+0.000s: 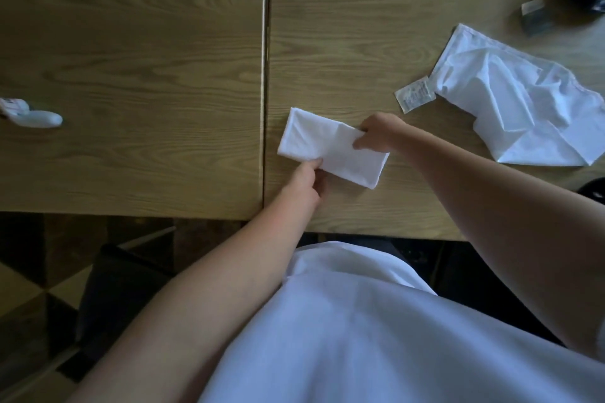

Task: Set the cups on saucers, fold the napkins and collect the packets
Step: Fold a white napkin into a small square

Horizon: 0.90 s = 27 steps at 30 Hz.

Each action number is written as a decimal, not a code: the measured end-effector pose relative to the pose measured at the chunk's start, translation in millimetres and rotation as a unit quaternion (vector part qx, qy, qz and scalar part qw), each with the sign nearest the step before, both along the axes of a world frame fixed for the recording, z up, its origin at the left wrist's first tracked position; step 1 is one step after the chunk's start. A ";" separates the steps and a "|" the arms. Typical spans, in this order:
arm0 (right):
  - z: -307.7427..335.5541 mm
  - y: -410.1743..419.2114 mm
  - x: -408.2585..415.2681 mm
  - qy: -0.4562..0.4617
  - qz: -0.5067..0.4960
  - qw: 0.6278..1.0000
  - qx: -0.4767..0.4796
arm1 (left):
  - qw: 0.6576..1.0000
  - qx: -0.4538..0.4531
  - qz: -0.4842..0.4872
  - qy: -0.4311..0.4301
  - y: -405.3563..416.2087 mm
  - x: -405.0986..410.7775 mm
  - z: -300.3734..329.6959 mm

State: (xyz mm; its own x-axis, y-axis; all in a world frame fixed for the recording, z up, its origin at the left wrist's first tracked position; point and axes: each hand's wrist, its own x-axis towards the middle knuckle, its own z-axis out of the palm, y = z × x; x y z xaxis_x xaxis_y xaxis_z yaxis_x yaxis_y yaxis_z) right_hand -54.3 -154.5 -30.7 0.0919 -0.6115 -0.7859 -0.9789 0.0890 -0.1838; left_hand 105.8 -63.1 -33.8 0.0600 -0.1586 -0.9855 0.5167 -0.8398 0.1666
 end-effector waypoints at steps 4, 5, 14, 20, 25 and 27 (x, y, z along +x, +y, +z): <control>6.3 29.1 -17.5 -0.129 -0.198 0.969 0.079 | 0.992 -0.093 -0.040 -0.077 -10.8 5.6 -2.8; 6.1 42.2 -20.1 -0.187 -0.293 0.931 0.111 | 0.991 -0.108 -0.038 -0.063 -13.1 7.6 -1.0; -5.2 138.3 2.6 -0.288 -0.562 0.767 0.112 | 0.901 -0.221 -0.332 -0.169 22.6 21.0 -5.4; -4.0 138.3 -5.5 -0.332 -0.493 0.800 0.081 | 0.921 -0.191 -0.331 -0.080 34.2 25.0 -8.7; 0.2 126.4 -3.2 -0.353 -0.579 0.715 0.170 | 0.962 -0.121 -0.241 -0.027 31.7 25.8 -3.9; 3.3 120.1 -3.0 -0.381 -0.638 0.641 0.193 | 0.979 -0.089 -0.180 0.016 25.3 28.0 3.7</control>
